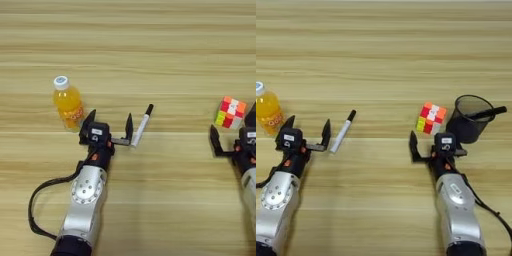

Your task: Move the objects on the table

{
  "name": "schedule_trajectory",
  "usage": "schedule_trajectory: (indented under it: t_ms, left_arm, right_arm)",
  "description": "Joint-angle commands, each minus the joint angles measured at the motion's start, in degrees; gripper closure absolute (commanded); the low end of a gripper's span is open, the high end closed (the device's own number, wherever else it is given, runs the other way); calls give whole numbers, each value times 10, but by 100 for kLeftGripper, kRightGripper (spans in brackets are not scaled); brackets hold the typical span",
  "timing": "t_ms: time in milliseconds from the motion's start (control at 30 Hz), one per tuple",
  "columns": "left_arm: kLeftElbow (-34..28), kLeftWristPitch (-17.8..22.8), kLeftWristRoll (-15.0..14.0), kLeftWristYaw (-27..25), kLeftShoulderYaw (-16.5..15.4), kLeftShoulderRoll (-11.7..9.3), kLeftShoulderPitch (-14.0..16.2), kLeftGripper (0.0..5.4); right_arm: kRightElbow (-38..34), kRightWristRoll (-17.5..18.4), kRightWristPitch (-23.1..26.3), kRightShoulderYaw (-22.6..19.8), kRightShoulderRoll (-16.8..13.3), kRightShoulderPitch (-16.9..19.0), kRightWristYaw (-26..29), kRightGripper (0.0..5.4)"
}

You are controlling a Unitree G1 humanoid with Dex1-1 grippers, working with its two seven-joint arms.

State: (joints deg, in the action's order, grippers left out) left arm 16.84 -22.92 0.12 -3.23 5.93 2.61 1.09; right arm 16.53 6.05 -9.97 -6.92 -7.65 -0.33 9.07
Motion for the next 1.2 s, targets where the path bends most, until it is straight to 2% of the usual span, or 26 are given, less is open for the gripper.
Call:
schedule_trajectory:
  t_ms: [33,467,933,1200]
  left_arm:
    - [4,0,6,1,2,4,-5,0]
    - [4,-2,6,0,0,2,-5,0]
    - [5,-3,5,-1,-1,1,-5,0]
    - [8,-3,5,0,-1,1,-6,0]
  right_arm:
    - [33,1,9,2,11,-11,-3,5]
    - [114,-3,-20,-10,9,-69,-22,5]
    - [183,-4,-52,-20,4,-111,-37,5]
    - [194,-6,-64,-10,7,-117,-27,80]
